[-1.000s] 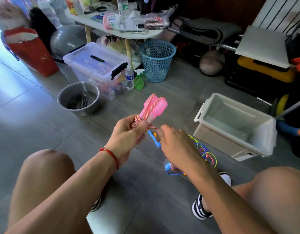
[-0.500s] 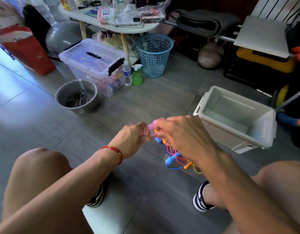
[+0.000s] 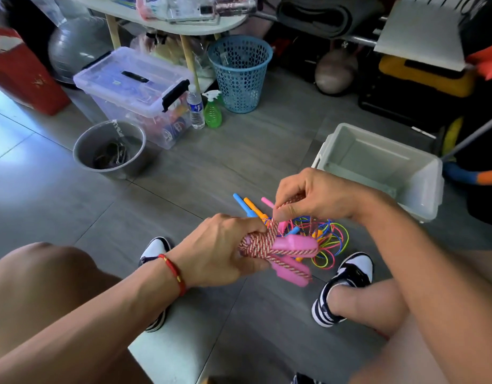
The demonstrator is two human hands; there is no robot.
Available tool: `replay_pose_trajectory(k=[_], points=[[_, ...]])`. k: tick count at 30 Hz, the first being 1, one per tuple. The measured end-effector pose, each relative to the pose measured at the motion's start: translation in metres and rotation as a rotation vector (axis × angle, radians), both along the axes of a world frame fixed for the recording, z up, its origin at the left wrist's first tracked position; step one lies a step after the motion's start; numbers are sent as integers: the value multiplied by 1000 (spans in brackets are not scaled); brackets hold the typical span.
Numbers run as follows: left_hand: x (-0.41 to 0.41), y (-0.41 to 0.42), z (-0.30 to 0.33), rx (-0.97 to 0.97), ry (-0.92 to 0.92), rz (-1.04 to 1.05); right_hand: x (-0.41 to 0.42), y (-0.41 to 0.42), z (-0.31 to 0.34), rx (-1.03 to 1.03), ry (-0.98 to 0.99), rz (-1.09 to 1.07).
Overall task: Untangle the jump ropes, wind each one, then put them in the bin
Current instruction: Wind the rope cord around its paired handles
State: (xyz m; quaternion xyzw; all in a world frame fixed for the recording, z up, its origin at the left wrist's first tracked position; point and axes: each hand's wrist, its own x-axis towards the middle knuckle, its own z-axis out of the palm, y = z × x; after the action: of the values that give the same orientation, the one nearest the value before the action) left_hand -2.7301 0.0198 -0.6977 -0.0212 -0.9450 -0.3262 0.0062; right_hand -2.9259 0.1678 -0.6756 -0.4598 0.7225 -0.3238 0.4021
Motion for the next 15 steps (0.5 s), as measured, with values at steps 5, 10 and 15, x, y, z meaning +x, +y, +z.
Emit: replay_pose_trajectory(k=[5,10,15], points=[[8,-4,26,243,4,-3,-7,7,-13,-50,-330,15],[0,-21,36,566,55,231,-4,-6,-20,-254,-434,-124],[-11,-41,23,827,147,512,15,-25,-15,-225,-159,-113]])
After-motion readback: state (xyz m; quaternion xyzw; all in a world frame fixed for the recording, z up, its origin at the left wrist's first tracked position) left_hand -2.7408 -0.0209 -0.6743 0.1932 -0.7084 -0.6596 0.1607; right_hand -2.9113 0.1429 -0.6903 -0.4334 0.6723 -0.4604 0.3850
